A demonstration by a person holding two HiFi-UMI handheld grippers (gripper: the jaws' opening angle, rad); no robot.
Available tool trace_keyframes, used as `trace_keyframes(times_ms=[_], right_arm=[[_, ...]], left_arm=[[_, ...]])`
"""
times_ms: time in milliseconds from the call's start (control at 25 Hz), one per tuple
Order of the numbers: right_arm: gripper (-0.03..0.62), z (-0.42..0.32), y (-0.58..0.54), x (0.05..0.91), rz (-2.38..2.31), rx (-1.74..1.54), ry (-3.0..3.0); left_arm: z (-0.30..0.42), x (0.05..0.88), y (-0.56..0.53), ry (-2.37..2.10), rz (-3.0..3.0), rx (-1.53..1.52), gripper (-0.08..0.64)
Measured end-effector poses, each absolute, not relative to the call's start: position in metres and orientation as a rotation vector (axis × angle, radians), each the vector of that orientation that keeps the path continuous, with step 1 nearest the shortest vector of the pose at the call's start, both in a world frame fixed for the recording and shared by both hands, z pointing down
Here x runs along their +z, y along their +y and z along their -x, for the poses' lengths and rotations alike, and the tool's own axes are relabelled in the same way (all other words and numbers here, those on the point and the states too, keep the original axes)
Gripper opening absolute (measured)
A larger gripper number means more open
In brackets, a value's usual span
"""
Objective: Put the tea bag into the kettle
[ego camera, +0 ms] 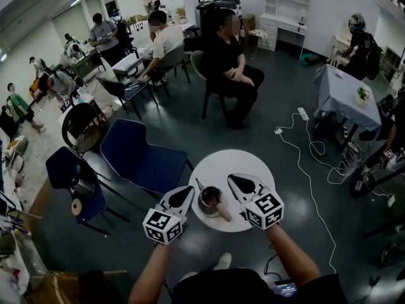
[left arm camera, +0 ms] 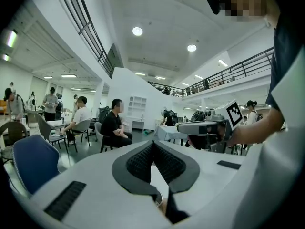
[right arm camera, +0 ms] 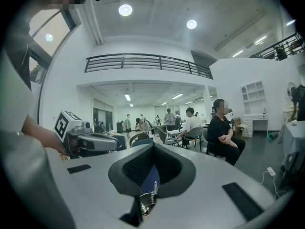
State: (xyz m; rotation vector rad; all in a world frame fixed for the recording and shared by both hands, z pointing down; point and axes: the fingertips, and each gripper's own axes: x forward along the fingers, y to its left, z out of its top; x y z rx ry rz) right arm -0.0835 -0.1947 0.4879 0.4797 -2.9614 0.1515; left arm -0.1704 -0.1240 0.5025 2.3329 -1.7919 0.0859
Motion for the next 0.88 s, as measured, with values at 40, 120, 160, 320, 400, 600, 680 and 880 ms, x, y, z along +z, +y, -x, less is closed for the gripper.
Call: trace_keyframes(times_ms=[40,120,160,320,400,600,680,880], right_arm=[[0.018,0.086,-0.191,0.487,-0.484,0.152,-2.963],[0.018,0.092,-0.181,0.485,-0.490,0.151,-2.964],[0.018,0.096,-0.175,0.483,-0.491,0.149,-2.964],[0.018,0.108,-0.151,0.476,-0.483,0.127,-2.966],[0.018,0.113,-0.138,0.472,-0.490,0.110,-2.968],[0.018,0.126,-0.098,0.461,-0.510,0.081,-2.969],[0.018,0.131,-0.083,0.457,-0.512,0.073,-2.973],[0.018,0.141,-0.043,0.447,-0.514,0.063,-2.991]], left_arm=[[0.173,0.501,-0.120,-1.790,-2.337,0.087,0.015],[0.178,0.499,-0.111,-1.787,-2.345,0.085,0.015],[0.182,0.497,-0.105,-1.786,-2.348,0.078,0.015],[0.195,0.489,-0.086,-1.776,-2.356,0.021,0.015],[0.198,0.488,-0.074,-1.768,-2.369,0.017,0.015],[0.209,0.481,-0.036,-1.746,-2.389,-0.025,0.015],[0.213,0.478,-0.022,-1.746,-2.397,-0.035,0.015],[0.221,0.475,0.015,-1.743,-2.394,-0.052,0.015]])
